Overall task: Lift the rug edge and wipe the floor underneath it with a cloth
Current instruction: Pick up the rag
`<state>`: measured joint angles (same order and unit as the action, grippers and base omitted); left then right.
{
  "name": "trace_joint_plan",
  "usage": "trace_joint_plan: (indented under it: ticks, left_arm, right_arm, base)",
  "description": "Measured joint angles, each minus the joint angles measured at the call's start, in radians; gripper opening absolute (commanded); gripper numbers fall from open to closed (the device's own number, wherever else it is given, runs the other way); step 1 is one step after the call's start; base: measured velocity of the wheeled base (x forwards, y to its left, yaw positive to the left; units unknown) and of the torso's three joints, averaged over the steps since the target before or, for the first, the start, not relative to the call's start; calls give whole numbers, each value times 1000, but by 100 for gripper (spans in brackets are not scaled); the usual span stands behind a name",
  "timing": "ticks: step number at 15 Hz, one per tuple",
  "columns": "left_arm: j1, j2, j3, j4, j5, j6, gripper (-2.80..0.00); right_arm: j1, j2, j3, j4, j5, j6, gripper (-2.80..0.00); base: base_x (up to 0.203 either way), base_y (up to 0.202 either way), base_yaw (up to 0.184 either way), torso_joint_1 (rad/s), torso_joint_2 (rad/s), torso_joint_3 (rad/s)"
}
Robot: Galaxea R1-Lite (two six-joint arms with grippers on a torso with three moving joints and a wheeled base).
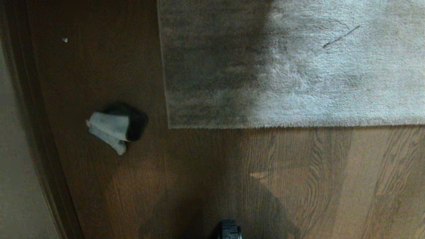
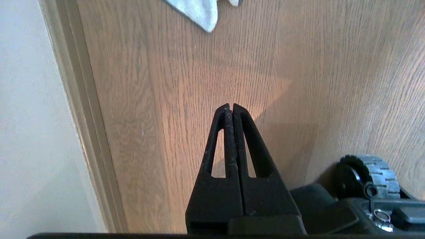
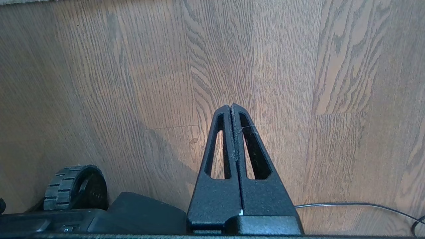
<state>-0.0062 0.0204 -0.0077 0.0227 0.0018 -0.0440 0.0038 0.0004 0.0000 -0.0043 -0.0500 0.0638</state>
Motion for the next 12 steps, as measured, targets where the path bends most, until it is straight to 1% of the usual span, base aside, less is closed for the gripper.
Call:
trace_joint_plan:
  ticks: [2,4,8,9,12]
  left_arm:
    - [-1,29,-1,0,-4,8,-280]
    - [-1,61,-2,-3,-13,29,-280]
    - [-18,167,-53,-20,-31,31,-280]
    - [-26,208,-62,-42,-33,31,-280]
    - [-39,344,-80,-152,-34,35,-280]
  right_arm:
    - [0,0,0,0,0,0,-280]
    - [0,0,0,0,0,0,-280]
    - [0,0,0,0,0,0,-280]
    - [0,0,0,0,0,0,-280]
    - [0,0,0,0,0,0,-280]
  base:
    - [0,0,0,0,0,0]
    - [0,0,0,0,0,0]
    - [0,0,0,0,0,0]
    - [0,0,0,0,0,0]
    - [0,0,0,0,0,0]
